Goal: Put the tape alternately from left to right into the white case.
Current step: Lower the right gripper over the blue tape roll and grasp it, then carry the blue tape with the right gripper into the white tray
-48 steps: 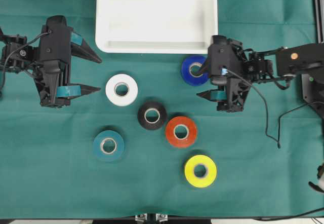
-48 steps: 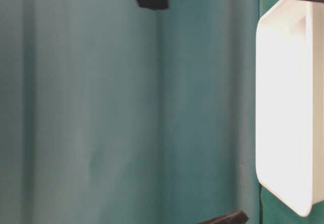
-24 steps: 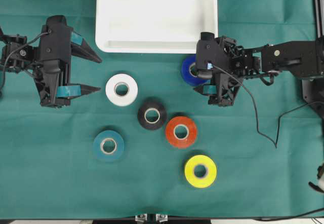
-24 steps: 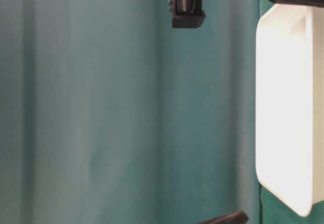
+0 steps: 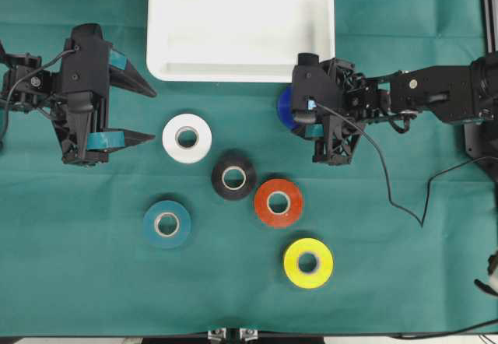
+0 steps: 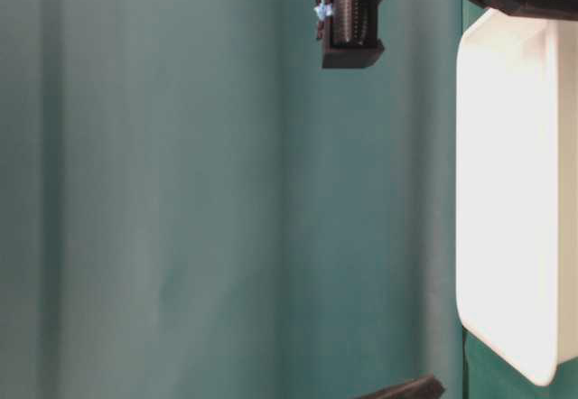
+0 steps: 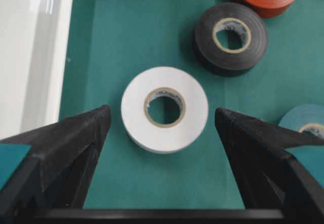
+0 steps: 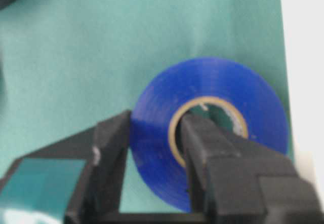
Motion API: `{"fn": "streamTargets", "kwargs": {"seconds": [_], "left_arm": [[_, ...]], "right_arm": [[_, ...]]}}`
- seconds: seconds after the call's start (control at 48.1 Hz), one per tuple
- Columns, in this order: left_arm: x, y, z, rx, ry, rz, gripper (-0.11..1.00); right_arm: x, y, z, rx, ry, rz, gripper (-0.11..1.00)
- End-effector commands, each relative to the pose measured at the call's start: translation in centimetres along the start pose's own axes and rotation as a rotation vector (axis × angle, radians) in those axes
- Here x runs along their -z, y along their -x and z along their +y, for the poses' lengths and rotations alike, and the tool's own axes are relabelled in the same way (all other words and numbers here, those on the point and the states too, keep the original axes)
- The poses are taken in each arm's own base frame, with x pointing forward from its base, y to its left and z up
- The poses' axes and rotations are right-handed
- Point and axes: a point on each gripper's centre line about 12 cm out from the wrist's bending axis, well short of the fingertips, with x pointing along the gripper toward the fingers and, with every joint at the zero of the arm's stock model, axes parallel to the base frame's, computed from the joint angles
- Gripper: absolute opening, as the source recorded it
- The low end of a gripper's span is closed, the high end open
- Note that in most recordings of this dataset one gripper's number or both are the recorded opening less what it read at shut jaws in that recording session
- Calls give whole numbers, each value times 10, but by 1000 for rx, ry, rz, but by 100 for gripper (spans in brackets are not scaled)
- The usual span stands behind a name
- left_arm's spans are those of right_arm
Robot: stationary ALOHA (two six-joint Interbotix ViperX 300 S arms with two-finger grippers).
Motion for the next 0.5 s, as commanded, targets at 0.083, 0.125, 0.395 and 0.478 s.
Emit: {"fn": "streamTargets", "kwargs": {"seconds": [0.083, 0.125, 0.395, 0.478], "left_arm": [[-6, 2, -1, 5, 15, -21, 66], [-6, 2, -1, 4, 17, -20, 66], [-6, 2, -1, 4, 18, -20, 66], [-6, 2, -1, 4, 17, -20, 66]], "right_arm": [[-12, 6, 2, -2, 0, -14, 28], [-12, 7, 2, 1, 0, -3, 28], [-19, 16, 6, -7, 4, -20, 28], [-22, 22, 13, -22, 15, -40, 28]]}}
